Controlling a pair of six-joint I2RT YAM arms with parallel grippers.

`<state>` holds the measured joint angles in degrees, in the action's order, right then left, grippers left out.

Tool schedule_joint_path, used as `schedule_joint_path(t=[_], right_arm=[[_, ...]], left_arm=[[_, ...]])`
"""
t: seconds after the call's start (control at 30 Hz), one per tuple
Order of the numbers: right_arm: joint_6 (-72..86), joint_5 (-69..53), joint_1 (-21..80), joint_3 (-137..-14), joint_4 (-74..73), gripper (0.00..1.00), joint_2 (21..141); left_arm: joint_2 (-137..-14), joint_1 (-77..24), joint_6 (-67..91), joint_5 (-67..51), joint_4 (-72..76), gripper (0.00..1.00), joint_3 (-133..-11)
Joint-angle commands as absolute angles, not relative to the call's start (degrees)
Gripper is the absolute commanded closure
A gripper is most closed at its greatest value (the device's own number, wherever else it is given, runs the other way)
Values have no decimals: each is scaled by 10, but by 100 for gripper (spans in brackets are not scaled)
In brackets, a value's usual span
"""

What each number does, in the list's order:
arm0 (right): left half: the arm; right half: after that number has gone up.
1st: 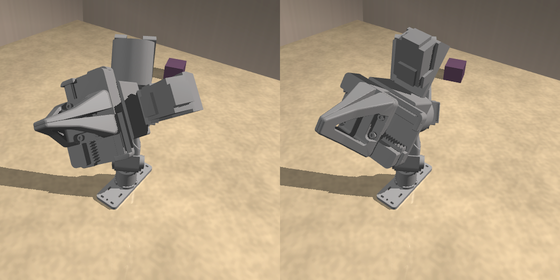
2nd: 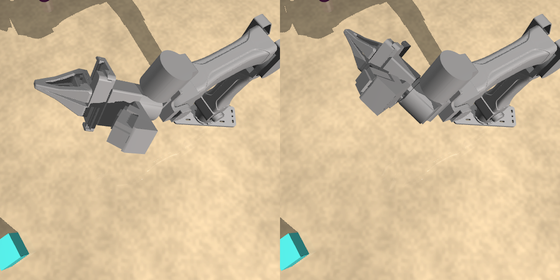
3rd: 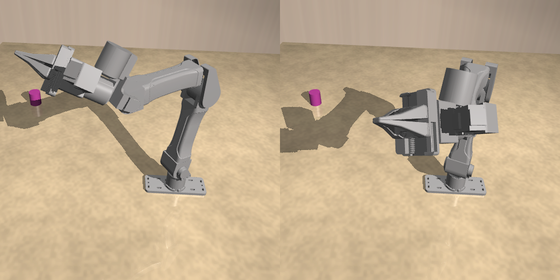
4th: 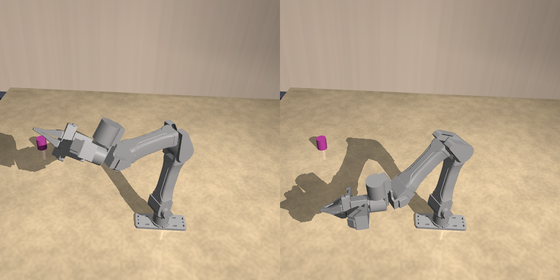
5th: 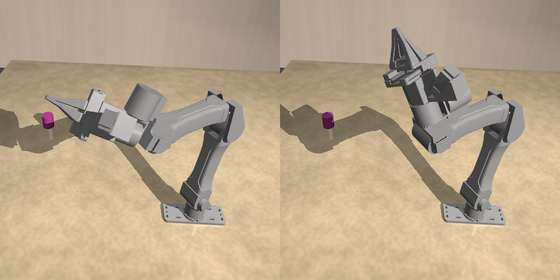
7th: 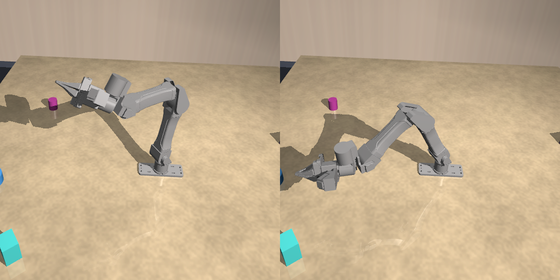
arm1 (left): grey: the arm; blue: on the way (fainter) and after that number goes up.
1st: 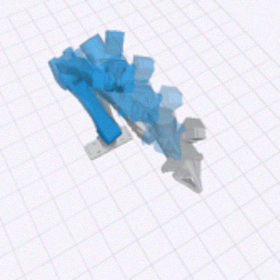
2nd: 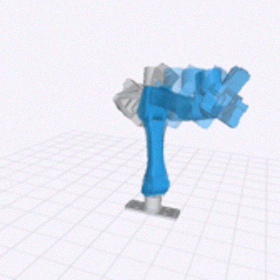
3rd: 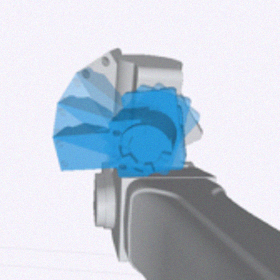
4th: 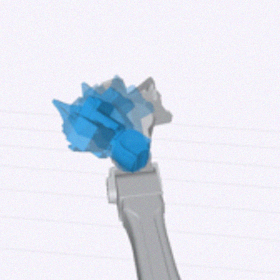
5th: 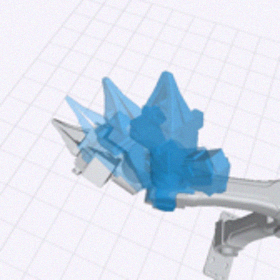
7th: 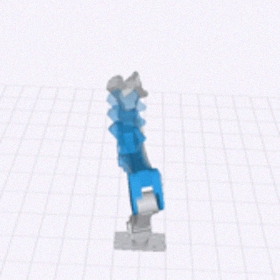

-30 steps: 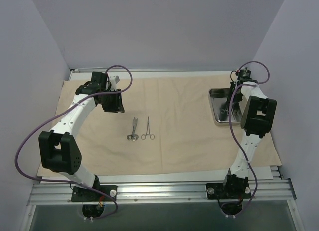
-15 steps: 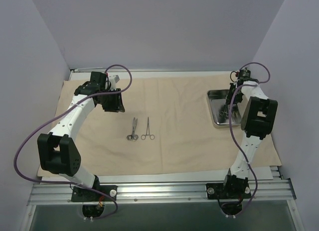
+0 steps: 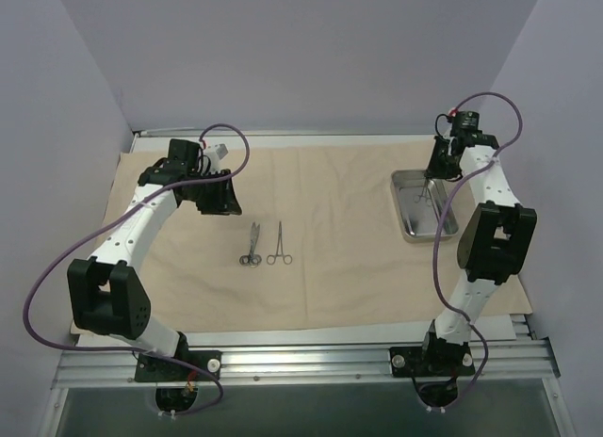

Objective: Open and lay out the surgical kit
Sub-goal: Pick up the medical item from the container, then place the medical item in the surgical kit.

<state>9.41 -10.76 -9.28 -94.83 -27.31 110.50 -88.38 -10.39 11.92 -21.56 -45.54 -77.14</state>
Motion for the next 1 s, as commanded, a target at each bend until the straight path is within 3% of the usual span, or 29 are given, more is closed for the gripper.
schedule_joint_path(t=[0.0, 0.33, 0.67, 0.97], right_arm=[[111, -126, -61, -963, -300, 100, 1048], [161, -122, 140, -863, -147, 100, 926], [277, -80, 279, -849, -133, 100, 960], [271, -243, 344, -730, 84, 100, 939]], left_arm=[[-860, -100, 129, -271, -411, 51, -767], [-842, -84, 162, -296, -393, 51, -734], [-814, -64, 171, -294, -405, 51, -698], [-775, -61, 178, -298, -400, 51, -663]])
